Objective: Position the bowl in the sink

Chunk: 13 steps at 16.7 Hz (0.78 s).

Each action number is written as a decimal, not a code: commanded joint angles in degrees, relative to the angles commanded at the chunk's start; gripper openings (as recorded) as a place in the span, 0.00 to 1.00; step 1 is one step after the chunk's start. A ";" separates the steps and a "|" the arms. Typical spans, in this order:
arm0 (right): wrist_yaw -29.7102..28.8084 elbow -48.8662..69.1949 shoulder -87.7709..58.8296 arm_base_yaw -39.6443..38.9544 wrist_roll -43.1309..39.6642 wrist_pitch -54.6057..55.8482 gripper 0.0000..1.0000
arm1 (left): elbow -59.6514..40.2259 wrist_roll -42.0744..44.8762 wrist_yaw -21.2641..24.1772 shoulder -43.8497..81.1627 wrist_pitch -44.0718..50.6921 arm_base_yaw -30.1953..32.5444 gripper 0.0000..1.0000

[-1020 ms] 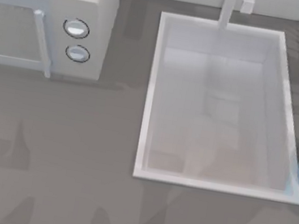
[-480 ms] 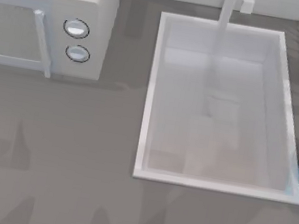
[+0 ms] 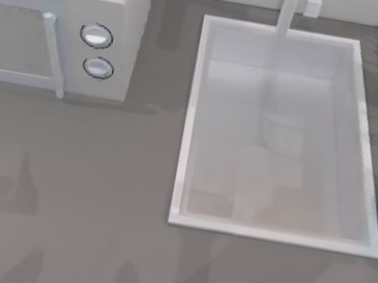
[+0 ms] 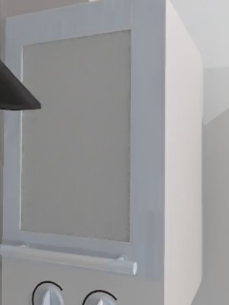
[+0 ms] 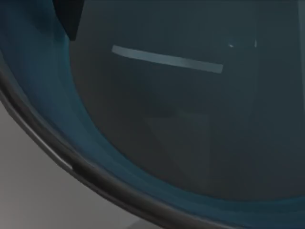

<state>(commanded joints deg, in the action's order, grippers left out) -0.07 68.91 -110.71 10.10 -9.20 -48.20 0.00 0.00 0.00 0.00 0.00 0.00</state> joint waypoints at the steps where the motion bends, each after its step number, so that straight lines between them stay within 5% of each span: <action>1: 0.00 0.00 0.00 0.00 0.00 0.00 0.00 | 0.00 0.00 0.00 0.00 0.00 0.00 1.00; 6: -0.01 2.14 0.34 0.18 0.15 -2.18 0.00 | 0.00 0.00 0.00 0.00 0.00 0.00 1.00; 13: -0.01 17.89 3.65 0.31 -0.20 -22.73 0.00 | 0.00 0.00 0.00 0.00 0.00 0.00 1.00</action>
<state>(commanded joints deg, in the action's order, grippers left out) -0.08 86.80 -107.05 10.41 -9.40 -70.93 0.00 0.00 0.00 0.00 0.00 0.00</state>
